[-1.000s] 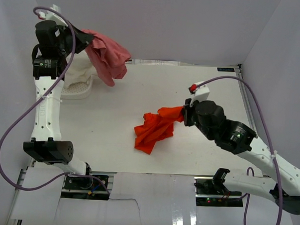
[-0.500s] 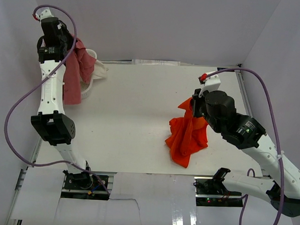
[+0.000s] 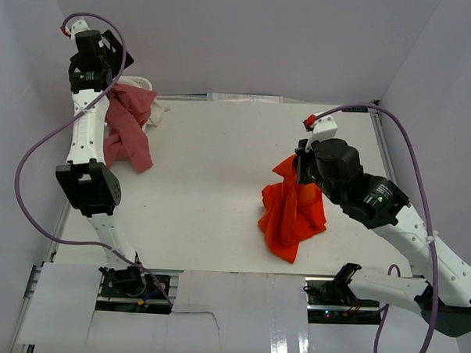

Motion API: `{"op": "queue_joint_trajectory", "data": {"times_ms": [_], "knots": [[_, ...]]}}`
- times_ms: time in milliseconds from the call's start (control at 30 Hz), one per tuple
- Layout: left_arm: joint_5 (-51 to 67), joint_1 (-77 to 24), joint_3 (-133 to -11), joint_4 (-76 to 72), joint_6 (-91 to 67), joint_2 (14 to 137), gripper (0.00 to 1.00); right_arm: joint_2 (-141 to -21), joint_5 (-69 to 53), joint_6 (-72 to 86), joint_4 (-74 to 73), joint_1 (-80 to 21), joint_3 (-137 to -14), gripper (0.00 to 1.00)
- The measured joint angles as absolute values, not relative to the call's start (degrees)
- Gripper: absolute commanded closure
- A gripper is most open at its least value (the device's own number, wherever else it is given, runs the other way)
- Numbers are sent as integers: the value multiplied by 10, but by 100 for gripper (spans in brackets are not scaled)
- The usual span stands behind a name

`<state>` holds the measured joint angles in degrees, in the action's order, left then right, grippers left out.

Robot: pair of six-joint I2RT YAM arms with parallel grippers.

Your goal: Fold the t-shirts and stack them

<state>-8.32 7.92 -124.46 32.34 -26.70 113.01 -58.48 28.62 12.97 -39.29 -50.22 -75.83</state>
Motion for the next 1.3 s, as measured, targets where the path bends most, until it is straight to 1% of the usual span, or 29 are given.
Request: {"op": "queue_joint_trajectory", "data": {"times_ms": [200, 367, 467, 567, 667, 767, 867, 967, 1067, 1167, 1233, 1300], "knots": [[-79, 79, -1176, 315, -270, 1069, 2, -613, 252, 130, -389, -498, -759, 92], [-52, 61, -1027, 309, -275, 923, 2, -642, 190, 135, -371, -498, -755, 92], [-52, -11, -922, 300, -273, 813, 2, -656, 142, 142, -348, -498, -745, 92], [-42, -101, -841, 290, -270, 742, 3, -680, 90, 144, -324, -498, -742, 92], [-40, -133, -766, 283, -270, 698, 3, -709, 53, 144, -312, -498, -755, 92], [-41, -133, -690, 277, -269, 660, 3, -747, 23, 141, -316, -498, -813, 92], [-35, -133, -620, 259, -268, 618, 3, -782, 0, 132, -333, -498, -903, 92], [-13, -133, -566, 229, -268, 581, 3, -795, -27, 127, -342, -497, -975, 92], [8, -133, -537, 198, -270, 568, 3, -810, -43, 117, -373, -497, -1065, 92], [26, -133, -527, 185, -271, 575, 3, -820, -22, 108, -404, -495, -1148, 92], [35, -133, -527, 176, -270, 581, 3, -807, -2, 104, -409, -482, -1159, 92], [44, -133, -528, 173, -269, 581, 3, -785, 15, 103, -412, -459, -1127, 92]]}}
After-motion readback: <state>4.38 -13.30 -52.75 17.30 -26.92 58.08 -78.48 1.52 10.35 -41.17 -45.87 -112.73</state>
